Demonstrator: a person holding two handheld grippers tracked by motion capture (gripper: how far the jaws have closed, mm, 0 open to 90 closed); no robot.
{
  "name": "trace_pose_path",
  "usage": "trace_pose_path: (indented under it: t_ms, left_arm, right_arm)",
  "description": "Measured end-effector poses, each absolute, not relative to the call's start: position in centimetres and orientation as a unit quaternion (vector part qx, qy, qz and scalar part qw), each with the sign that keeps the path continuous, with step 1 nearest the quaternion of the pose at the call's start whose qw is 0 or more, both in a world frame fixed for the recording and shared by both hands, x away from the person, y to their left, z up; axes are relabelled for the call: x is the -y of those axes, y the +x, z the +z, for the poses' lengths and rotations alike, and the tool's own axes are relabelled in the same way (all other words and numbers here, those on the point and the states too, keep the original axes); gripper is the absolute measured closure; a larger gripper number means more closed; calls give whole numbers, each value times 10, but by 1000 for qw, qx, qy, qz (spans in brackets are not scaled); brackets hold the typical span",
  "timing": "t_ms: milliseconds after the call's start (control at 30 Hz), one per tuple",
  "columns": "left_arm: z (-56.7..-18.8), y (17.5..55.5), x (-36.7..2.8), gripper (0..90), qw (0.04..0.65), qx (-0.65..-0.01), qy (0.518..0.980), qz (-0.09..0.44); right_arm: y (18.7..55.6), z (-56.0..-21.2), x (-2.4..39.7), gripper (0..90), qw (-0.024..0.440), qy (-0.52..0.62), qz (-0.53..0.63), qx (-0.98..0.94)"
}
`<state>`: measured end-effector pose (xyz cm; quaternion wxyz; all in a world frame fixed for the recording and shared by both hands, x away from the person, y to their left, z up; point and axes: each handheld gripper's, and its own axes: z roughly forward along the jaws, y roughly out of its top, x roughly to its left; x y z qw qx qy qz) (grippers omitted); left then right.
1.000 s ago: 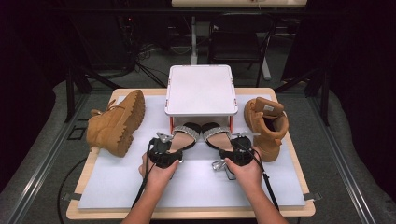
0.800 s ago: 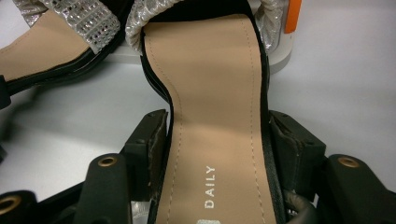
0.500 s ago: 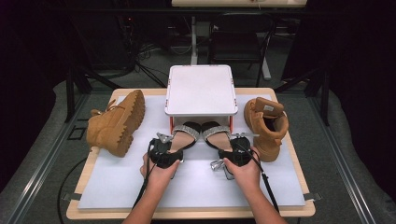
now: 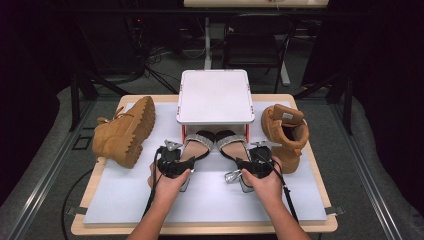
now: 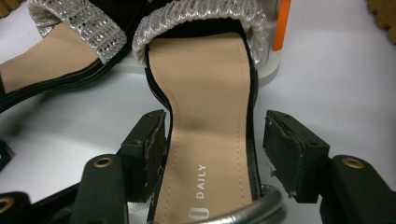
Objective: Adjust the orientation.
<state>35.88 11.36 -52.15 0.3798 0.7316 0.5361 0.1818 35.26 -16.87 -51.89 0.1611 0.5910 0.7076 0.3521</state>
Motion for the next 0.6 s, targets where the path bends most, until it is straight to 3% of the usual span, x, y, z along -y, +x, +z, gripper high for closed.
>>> trace_pose_path:
  t_ms: [533,600]
  left_arm:
    - [-494,329,-148,455,423,-504,731,183]
    - [-493,323,-154,497,422,-497,737,178]
  right_arm:
    - [317,-489,179,448,195,536,393,-721]
    - [312,-486,180,463,194,530,396,-724]
